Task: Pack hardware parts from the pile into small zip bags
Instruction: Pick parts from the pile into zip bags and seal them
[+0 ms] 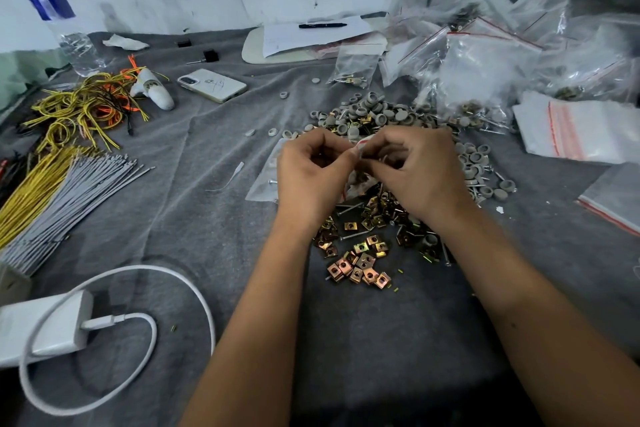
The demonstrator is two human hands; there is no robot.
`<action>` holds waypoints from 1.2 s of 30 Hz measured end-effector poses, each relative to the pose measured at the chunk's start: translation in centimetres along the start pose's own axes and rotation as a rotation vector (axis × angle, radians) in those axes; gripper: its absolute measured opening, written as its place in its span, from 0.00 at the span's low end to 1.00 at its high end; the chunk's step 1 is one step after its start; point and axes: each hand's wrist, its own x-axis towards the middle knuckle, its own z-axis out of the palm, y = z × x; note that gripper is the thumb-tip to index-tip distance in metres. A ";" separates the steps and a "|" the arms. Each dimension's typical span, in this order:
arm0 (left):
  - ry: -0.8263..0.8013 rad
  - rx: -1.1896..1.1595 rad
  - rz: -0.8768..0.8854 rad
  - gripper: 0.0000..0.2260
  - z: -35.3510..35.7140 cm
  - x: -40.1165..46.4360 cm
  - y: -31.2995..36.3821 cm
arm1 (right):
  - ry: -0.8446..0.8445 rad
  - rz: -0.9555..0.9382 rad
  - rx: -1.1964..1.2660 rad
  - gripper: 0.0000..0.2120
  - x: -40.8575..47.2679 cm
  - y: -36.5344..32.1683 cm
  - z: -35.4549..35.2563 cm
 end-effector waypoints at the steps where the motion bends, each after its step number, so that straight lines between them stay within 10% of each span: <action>1: 0.001 0.004 0.000 0.07 0.1 0.0 0.0 | -0.017 0.000 0.017 0.07 0.0 -0.1 -0.2; 6: -0.010 0.019 0.012 0.07 0.3 -0.3 0.1 | -0.119 -0.046 0.043 0.06 0.7 -0.3 -3.3; 14: -0.023 0.028 -0.003 0.05 0.6 -0.5 0.3 | -1.057 0.189 -0.318 0.13 1.2 -0.9 -7.5; 23: -0.013 0.047 -0.005 0.07 0.6 -0.5 0.0 | -0.991 0.090 -0.633 0.08 -0.4 -2.5 -5.7; 36: 0.040 0.147 0.124 0.05 0.7 -0.1 -0.9 | -0.520 0.197 0.070 0.04 1.1 -0.2 -6.5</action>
